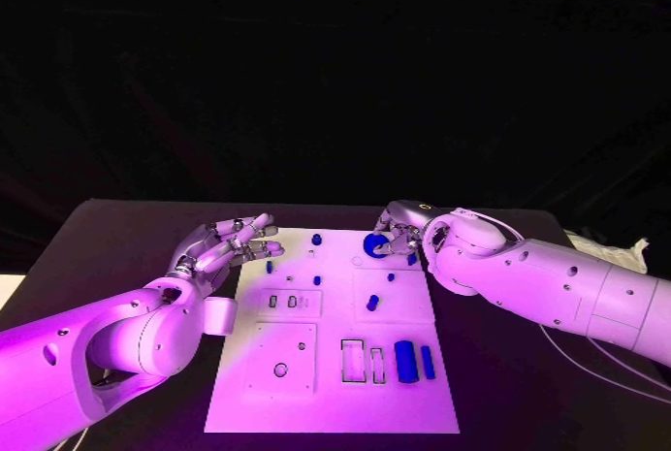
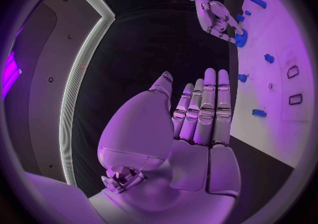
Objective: Assemble the parts on the task board
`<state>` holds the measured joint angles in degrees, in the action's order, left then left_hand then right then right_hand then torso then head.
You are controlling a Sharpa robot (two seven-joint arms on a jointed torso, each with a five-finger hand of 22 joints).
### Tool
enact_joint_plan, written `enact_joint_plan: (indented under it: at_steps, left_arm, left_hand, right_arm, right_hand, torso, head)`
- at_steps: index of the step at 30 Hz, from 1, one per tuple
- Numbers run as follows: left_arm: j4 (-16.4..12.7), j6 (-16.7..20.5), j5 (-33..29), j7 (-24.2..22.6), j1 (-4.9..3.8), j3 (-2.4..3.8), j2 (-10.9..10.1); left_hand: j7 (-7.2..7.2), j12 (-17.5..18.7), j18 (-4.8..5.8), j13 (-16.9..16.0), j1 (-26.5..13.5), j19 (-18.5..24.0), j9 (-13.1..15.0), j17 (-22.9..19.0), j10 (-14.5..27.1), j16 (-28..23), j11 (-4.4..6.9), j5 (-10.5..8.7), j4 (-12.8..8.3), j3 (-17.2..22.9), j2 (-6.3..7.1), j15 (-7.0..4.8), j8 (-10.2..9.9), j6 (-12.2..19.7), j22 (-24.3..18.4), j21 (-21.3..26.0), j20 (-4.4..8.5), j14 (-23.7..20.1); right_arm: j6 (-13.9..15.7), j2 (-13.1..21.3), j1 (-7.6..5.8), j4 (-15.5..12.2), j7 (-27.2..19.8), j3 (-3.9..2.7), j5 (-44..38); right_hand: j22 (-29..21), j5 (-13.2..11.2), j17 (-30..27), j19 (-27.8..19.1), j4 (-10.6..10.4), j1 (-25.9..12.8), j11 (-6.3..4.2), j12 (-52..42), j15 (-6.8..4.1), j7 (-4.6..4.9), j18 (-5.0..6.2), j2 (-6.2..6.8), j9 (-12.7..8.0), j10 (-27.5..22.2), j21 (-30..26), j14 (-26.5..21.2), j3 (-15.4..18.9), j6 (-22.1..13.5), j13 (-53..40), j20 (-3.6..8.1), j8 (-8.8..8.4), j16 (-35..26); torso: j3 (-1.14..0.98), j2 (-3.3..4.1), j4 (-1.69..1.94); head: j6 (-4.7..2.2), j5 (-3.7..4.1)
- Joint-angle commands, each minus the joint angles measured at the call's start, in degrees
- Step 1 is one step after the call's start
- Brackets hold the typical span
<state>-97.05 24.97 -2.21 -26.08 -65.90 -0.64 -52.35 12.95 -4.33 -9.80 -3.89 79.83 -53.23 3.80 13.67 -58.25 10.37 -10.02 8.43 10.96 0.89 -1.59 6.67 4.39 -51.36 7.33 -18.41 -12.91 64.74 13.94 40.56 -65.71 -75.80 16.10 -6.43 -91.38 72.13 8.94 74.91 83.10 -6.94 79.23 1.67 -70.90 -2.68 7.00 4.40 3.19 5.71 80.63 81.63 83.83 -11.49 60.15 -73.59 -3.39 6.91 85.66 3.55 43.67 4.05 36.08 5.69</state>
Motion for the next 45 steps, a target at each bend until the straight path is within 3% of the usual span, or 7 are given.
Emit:
enact_joint_plan:
  at_steps: [1, 7, 11, 16, 21, 29, 45]
  left_arm:
    - [-0.01, -1.11, 0.39, -0.26, -0.06, 0.04, 0.10]
    - [-0.04, -1.17, 0.39, -0.23, -0.06, 0.04, 0.20]
    - [0.02, -1.20, 0.39, -0.18, -0.06, 0.04, 0.34]
    - [0.20, -1.27, 0.39, -0.16, -0.06, 0.03, 0.64]
    - [0.31, -1.34, 0.39, -0.15, -0.05, 0.03, 0.89]
    - [0.36, -1.45, 0.39, -0.04, -0.05, 0.03, 1.17]
    - [0.33, -1.56, 0.39, -0.02, -0.05, 0.03, 1.26]
  left_hand:
    - [0.77, 0.18, -0.66, 0.01, 0.25, 0.00, -0.01, 0.05, -0.05, -0.19, -0.32, -0.15, -0.40, -0.04, -0.41, 0.32, -0.31, -0.09, -0.09, 0.21, -0.32, 0.00]
    - [0.77, 0.18, -0.66, 0.01, 0.25, 0.00, -0.01, 0.05, -0.05, -0.19, -0.32, -0.15, -0.40, -0.04, -0.41, 0.32, -0.31, -0.09, -0.09, 0.21, -0.32, 0.00]
    - [0.77, 0.18, -0.66, 0.01, 0.25, 0.00, -0.01, 0.05, -0.05, -0.19, -0.32, -0.15, -0.40, -0.04, -0.41, 0.32, -0.31, -0.09, -0.09, 0.21, -0.32, 0.00]
    - [0.77, 0.18, -0.66, 0.01, 0.25, 0.00, -0.01, 0.05, -0.05, -0.19, -0.32, -0.15, -0.40, -0.04, -0.41, 0.32, -0.31, -0.09, -0.09, 0.21, -0.32, 0.00]
    - [0.74, 0.20, -0.66, 0.00, 0.36, -0.01, -0.01, 0.11, -0.07, -0.25, -0.31, -0.15, -0.51, 0.04, -0.48, 0.32, -0.32, -0.11, -0.11, 0.22, -0.31, 0.01]
    - [0.74, 0.20, -0.66, 0.00, 0.36, -0.01, -0.01, 0.11, -0.07, -0.25, -0.31, -0.15, -0.51, 0.04, -0.48, 0.32, -0.32, -0.11, -0.11, 0.22, -0.31, 0.01]
    - [0.74, 0.20, -0.66, 0.00, 0.36, -0.01, -0.01, 0.11, -0.07, -0.25, -0.31, -0.15, -0.51, 0.04, -0.48, 0.32, -0.32, -0.11, -0.11, 0.22, -0.31, 0.01]
  right_arm:
    - [5.47, -0.08, 0.01, -1.30, -1.73, -0.02, -2.59]
    - [6.65, -1.10, 0.02, -3.38, -1.40, -0.02, -3.98]
    - [6.23, -2.75, -0.02, -3.61, -0.05, -0.01, -4.78]
    - [5.69, -4.93, -0.08, -3.53, 0.73, 0.03, -5.33]
    - [4.53, -7.62, -0.13, -2.55, 1.19, 0.35, -6.05]
    - [3.23, -11.39, 0.06, -0.05, 1.37, 1.17, -6.75]
    - [1.89, -14.51, 0.16, 2.78, 2.20, 1.57, -7.62]
  right_hand:
    - [0.26, -0.32, 7.01, -0.01, 0.04, 1.48, -0.83, 0.40, -0.47, -1.32, -0.89, -1.45, 1.05, 0.36, 0.25, 4.62, -0.38, 3.14, 0.04, 0.41, 1.45, 0.33]
    - [0.47, -0.23, 7.05, 0.07, -0.03, 1.13, -0.88, 0.42, -0.53, -1.37, -0.93, -1.37, 1.10, 0.40, 0.35, 4.63, -0.54, 3.25, 0.00, 0.48, 1.43, 0.35]
    - [0.61, -0.26, 6.98, 0.12, -0.11, 0.79, -0.90, 0.72, -0.56, -1.37, -0.96, -1.25, 1.12, 0.29, 0.42, 4.62, -0.64, 3.25, 0.21, 0.52, 1.35, 0.31]
    - [0.67, -0.29, 6.90, 0.15, -0.14, 0.65, -0.89, 0.83, -0.57, -1.36, -0.97, -1.19, 1.12, 0.25, 0.45, 4.60, -0.69, 3.20, 0.27, 0.54, 1.28, 0.27]
    - [0.81, -0.34, 6.91, 0.20, -0.23, 0.31, -0.87, 0.92, -0.56, -1.31, -1.00, -1.12, 1.11, 0.23, 0.51, 4.60, -0.81, 3.07, 0.29, 0.57, 1.13, 0.27]
    - [0.83, -0.33, 6.77, 0.19, -0.25, 0.09, -0.84, 1.22, -0.55, -1.26, -1.00, -1.03, 1.09, 0.11, 0.52, 4.56, -0.96, 2.88, 0.48, 0.57, 0.94, 0.19]
    - [0.94, -0.34, 6.75, 0.22, -0.19, -0.36, -0.67, 1.63, -0.45, -1.04, -1.03, -0.68, 1.01, -0.08, 0.57, 4.55, -1.27, 2.39, 0.68, 0.54, 0.46, 0.16]
  torso:
    - [0.00, 0.01, -0.02]
    - [0.03, 0.02, 0.04]
    - [0.08, 0.00, 0.04]
    - [0.13, 0.07, 0.05]
    - [0.08, 0.09, -0.07]
    - [0.03, 0.09, 0.07]
    - [-0.02, 0.08, 0.00]
  head:
    - [-0.04, -0.09]
    - [-0.08, -0.46]
    - [-0.17, -0.82]
    - [-0.24, -0.74]
    - [-0.40, -0.86]
    - [-0.25, -1.06]
    - [-0.20, -1.24]
